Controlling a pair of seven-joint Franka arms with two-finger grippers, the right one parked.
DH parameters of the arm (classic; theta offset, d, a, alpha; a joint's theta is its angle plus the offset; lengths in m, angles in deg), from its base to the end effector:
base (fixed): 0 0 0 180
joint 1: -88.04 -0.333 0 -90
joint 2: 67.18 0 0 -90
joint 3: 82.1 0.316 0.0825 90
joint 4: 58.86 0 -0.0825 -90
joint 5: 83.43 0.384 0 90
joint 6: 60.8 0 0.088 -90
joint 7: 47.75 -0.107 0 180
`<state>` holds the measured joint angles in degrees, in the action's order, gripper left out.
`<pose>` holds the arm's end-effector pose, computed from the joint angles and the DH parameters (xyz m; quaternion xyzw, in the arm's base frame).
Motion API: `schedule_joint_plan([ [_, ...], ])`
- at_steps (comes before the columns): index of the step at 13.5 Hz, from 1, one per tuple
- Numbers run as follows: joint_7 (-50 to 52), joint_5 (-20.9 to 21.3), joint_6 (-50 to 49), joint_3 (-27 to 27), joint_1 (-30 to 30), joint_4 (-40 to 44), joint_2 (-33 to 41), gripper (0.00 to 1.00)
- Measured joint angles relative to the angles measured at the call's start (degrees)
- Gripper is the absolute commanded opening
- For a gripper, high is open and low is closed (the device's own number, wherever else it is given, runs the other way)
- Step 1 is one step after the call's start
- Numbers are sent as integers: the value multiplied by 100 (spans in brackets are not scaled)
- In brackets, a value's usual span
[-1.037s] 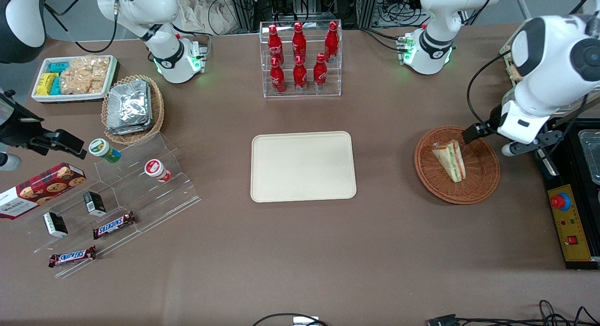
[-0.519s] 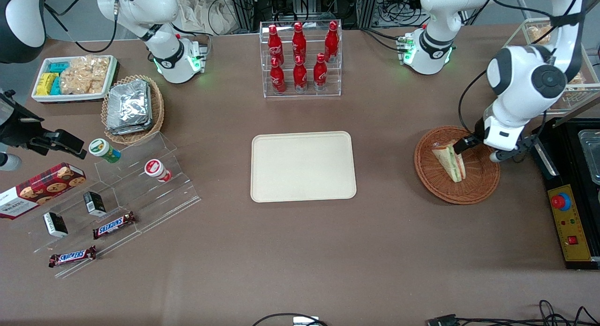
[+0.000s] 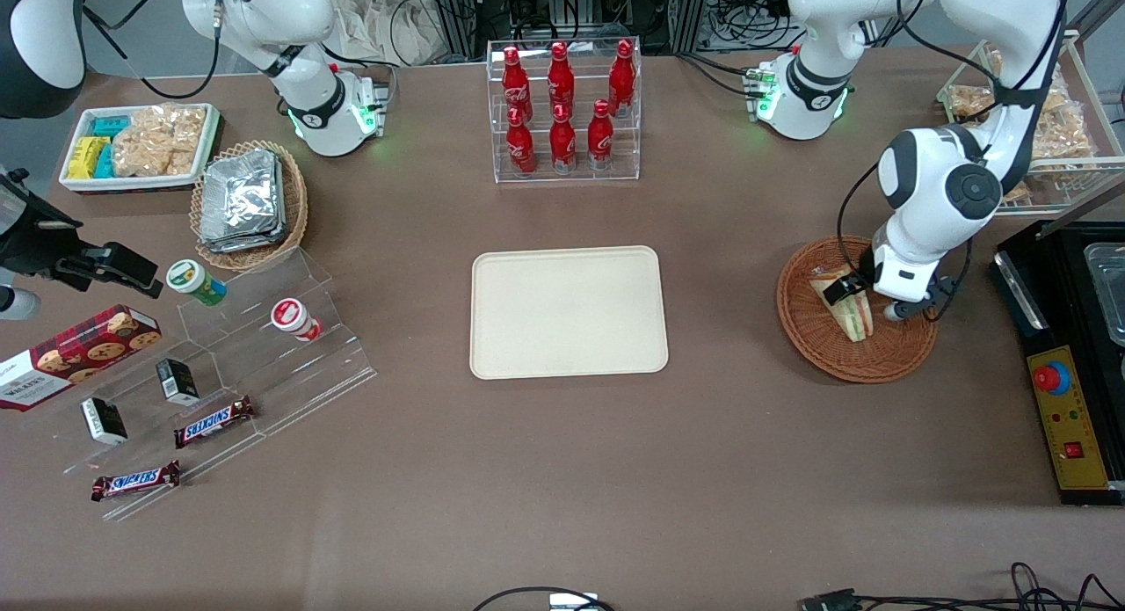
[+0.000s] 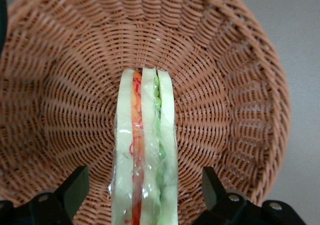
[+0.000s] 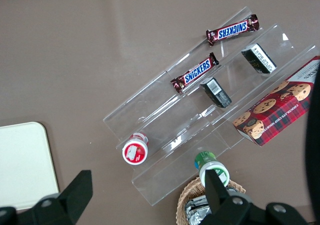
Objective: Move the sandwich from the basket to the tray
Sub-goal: 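Lower the open left gripper around the sandwich's upright edge, then close the left gripper on the sandwich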
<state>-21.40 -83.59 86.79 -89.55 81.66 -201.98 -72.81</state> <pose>0.4686 -0.0095 0.2455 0.9754 0.2202 -0.0111 0.0046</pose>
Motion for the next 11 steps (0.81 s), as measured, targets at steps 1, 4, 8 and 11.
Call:
schedule_joint_plan([
  [1, 0, 0, 34, 0, 0, 0, -63, 100],
  [4, 0, 0, 59, 0, 0, 1, -137, 86],
  [8, 0, 0, 95, 0, 0, 1, -156, 22],
  [11, 0, 0, 95, 0, 1, 1, -156, 23],
])
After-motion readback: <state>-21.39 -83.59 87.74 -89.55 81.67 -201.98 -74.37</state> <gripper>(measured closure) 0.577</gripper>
